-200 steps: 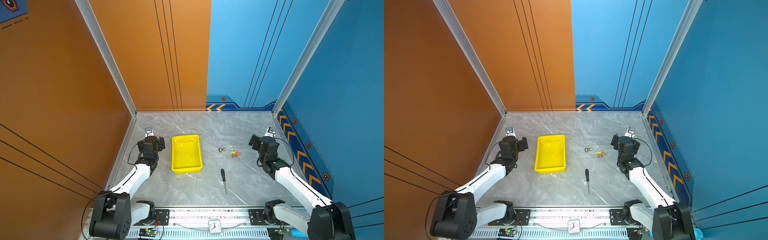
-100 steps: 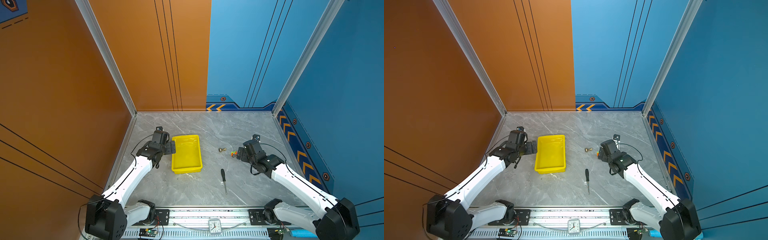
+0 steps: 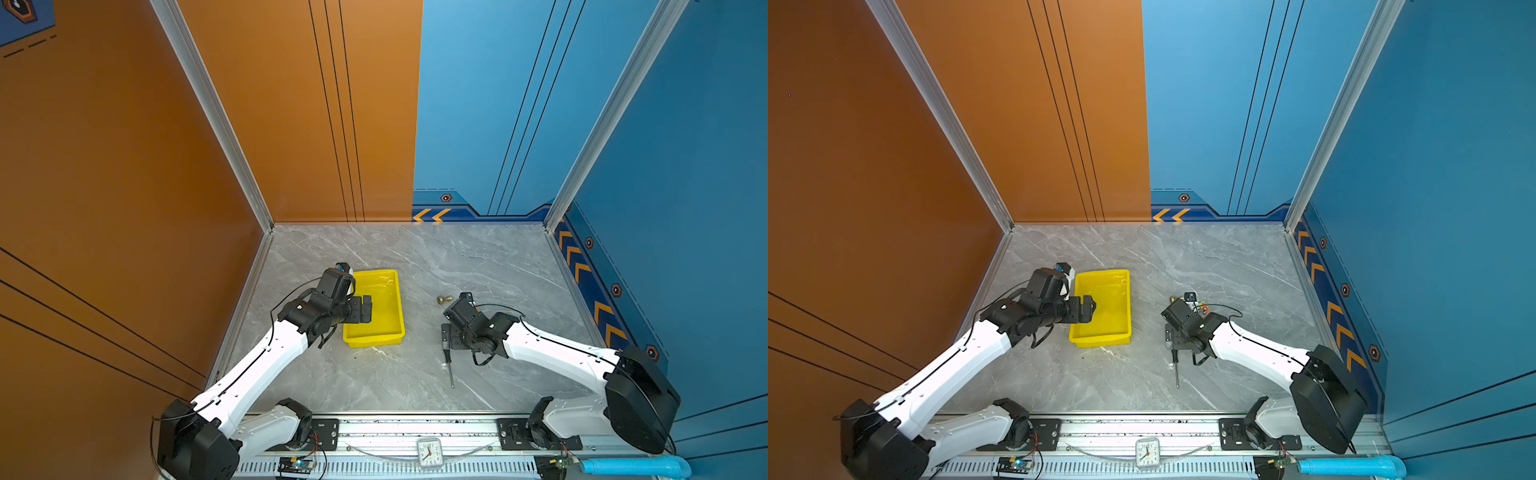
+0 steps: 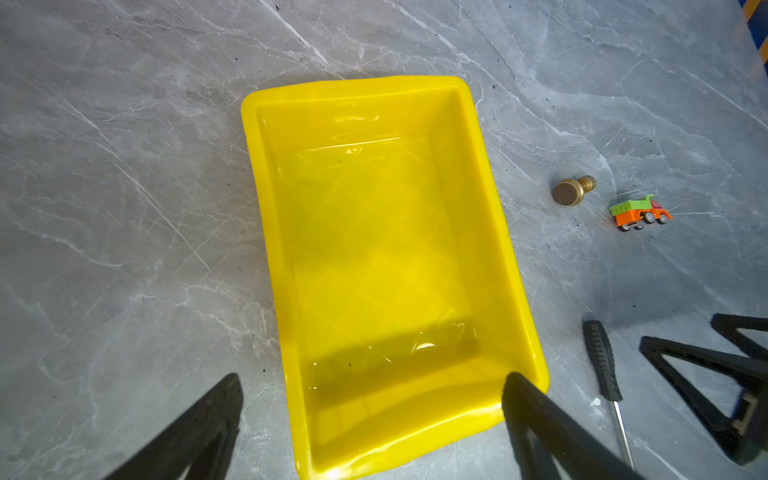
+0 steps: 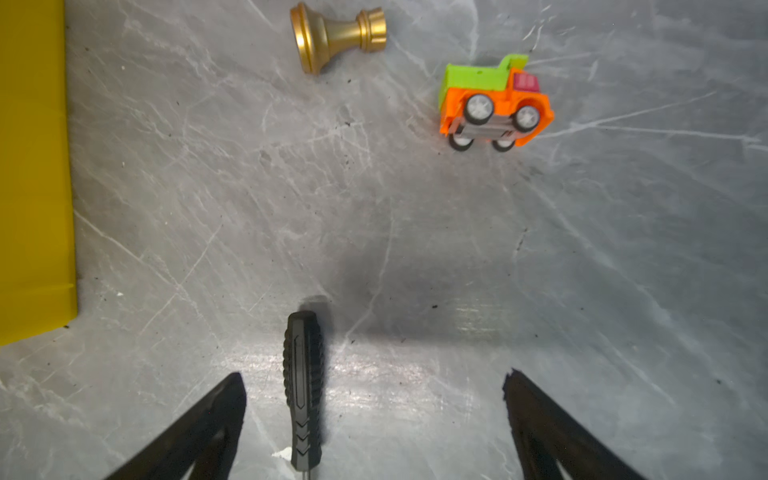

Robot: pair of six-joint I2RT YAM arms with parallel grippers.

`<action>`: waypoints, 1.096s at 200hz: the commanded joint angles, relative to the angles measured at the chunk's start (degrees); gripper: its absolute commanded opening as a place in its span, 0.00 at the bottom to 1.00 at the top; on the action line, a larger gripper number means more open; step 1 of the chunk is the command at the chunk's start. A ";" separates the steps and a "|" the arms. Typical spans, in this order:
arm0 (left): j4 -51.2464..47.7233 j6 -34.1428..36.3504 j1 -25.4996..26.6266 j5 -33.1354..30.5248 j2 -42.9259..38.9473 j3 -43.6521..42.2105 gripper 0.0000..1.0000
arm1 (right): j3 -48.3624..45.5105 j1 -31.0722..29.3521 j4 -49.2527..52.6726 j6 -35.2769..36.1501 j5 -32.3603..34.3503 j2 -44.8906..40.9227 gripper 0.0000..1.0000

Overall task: Put the screwdriver in the bin
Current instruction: 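Lower the right gripper over the screwdriver handle while the left arm nears the bin, then close the right gripper on the black screwdriver handle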

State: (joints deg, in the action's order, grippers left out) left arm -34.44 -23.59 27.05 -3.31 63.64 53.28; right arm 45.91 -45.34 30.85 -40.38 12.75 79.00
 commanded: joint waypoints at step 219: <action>-2.92 -0.26 -4.50 1.16 -6.90 -6.55 0.98 | 0.59 -4.14 -6.24 -0.81 -4.62 12.98 0.24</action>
State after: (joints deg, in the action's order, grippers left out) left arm -36.16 -23.64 23.42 -2.68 57.43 47.64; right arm 47.88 -49.15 25.15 -40.58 8.54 91.39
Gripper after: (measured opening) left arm 0.981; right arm 0.264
